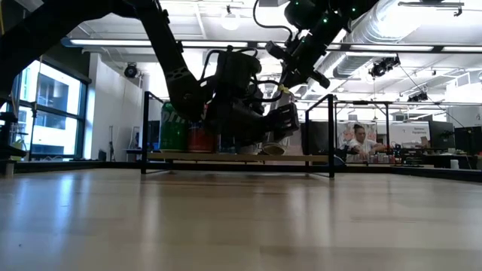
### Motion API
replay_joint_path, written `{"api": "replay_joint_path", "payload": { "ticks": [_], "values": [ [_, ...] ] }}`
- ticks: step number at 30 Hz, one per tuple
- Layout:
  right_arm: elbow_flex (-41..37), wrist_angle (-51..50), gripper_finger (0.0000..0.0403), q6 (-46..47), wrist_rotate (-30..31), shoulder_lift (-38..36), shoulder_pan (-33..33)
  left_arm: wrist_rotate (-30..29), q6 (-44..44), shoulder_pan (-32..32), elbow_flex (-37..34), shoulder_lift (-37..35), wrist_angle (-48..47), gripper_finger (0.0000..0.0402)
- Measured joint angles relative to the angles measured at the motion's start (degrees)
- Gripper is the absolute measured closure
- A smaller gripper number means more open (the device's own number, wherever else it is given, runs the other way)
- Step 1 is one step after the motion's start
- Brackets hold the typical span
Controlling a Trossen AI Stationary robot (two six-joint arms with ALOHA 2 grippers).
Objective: Place canned beverage on shelf
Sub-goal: Put the white pink soda can on the shelf aligned with the white pink soda can
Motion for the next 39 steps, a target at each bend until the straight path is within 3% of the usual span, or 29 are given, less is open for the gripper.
{"api": "replay_joint_path", "payload": {
  "ticks": [21, 39],
  "values": [
    [0.0, 0.0, 0.0403, 0.0, -0.3, 0.0, 0.0, 0.1, 0.0, 0.0, 0.0, -0.1, 0.1, 0.0202],
    [-0.3, -0.8, 0.0403, 0.2, -1.3, 0.2, 0.1, 1.5, 0.0, 0.0, -0.2, 0.1, -0.6, 0.0105]
  ]
}}
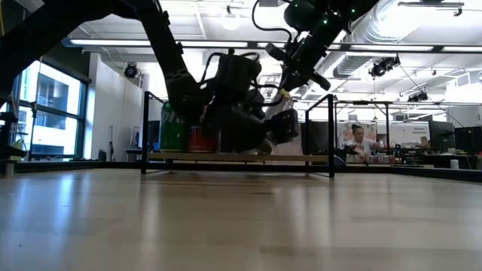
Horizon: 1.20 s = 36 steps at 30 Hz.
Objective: Place canned beverage on shelf
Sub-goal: Put the white pink soda can on the shelf aligned with the white pink soda can
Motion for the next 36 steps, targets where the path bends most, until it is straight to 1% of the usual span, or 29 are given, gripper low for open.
{"api": "replay_joint_path", "payload": {
  "ticks": [4, 8, 26, 36],
  "values": [
    [0.0, 0.2, 0.0403, 0.7, 0.0, 0.0, 0.0, -0.1, 0.0, 0.0, 0.0, 0.0, 0.1, 0.0088],
    [0.0, 0.4, 0.0403, 0.7, -0.6, 0.0, 0.0, -0.1, -0.2, 0.3, 0.0, 0.0, 0.3, 0.0081],
    [0.2, 3.2, 0.0403, 2.4, -1.8, -0.2, 6.3, 0.7, -0.2, 1.4, 0.1, -0.2, 0.6, 0.0080],
    [0.2, 3.7, 0.0403, 2.9, -1.6, -0.2, 8.0, 0.5, -1.7, 2.7, 0.2, -0.2, 2.8, 0.0080]
  ]
}}
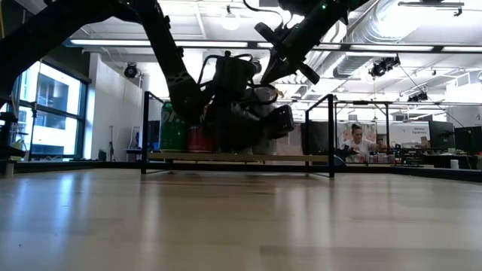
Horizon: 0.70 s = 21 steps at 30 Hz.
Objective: Place canned beverage on shelf
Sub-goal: Put the white pink soda can on the shelf aligned with the white pink soda can
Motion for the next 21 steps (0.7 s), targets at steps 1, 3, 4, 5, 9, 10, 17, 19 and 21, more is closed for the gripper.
{"api": "replay_joint_path", "payload": {
  "ticks": [1, 3, 4, 5, 9, 10, 17, 19, 21],
  "values": [
    [0.0, 0.0, 0.0403, 0.0, 0.2, 0.0, 0.0, 0.0, 0.0, 0.0, 0.0, 0.0, 0.0, 0.0080],
    [0.0, 0.1, 0.0403, 0.1, 0.2, 0.0, 0.0, 0.0, 0.0, -0.1, 0.0, 0.0, 0.0, 0.0080],
    [0.0, 0.1, 0.0403, 0.4, 0.2, 0.0, 0.0, 0.0, 0.0, -0.1, 0.0, 0.0, 0.0, 0.0080],
    [0.0, 0.2, 0.0403, 0.4, 0.3, 0.0, 0.0, 0.0, 0.0, -0.3, 0.0, 0.0, -0.1, 0.0080],
    [0.1, 0.0, 0.0403, 0.2, 0.3, 0.0, -0.2, -0.1, 1.9, -0.9, 0.0, 0.0, -0.1, 0.0080],
    [0.5, -0.3, 0.0403, -0.2, 0.3, 0.0, -0.2, -0.1, 2.4, -1.2, 0.0, 0.0, -0.1, 0.0080],
    [4.4, -0.6, 0.0403, -3.4, 2.7, 0.0, -0.2, -1.1, 6.2, -2.5, 0.0, -1.1, 0.1, 0.0080],
    [5.7, -0.7, 0.0403, -3.7, 2.8, 0.0, -0.2, -2.3, 8.7, -2.5, 0.0, -1.1, 0.3, 0.0080],
    [6.8, -1.3, 0.0403, -4.6, 2.9, 0.0, -0.2, -3.4, 9.6, -2.3, 0.0, -1.6, 0.0, 0.0080]
  ]
}}
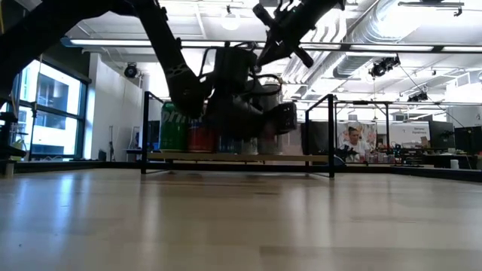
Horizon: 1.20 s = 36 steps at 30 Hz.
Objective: Place canned beverage on shelf
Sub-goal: Put the white pink soda can on the shelf aligned with the white pink soda can
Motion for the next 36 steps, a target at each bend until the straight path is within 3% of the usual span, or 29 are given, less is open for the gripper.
{"api": "replay_joint_path", "payload": {
  "ticks": [9, 29, 36],
  "values": [
    [3.8, -1.2, 0.0403, -1.7, 0.8, -0.1, 0.0, -0.2, 7.4, 0.0, 0.0, -3.8, -1.1, 0.0080],
    [8.8, -1.6, 0.0403, -4.1, 0.7, -0.1, 0.0, -3.3, 7.5, -2.4, 0.0, -11.6, -9.9, 0.0080],
    [8.8, -1.9, 0.0403, -4.7, 0.7, -0.1, -0.2, 0.2, 7.0, -2.4, -0.1, -11.5, -14.5, 0.0080]
  ]
}}
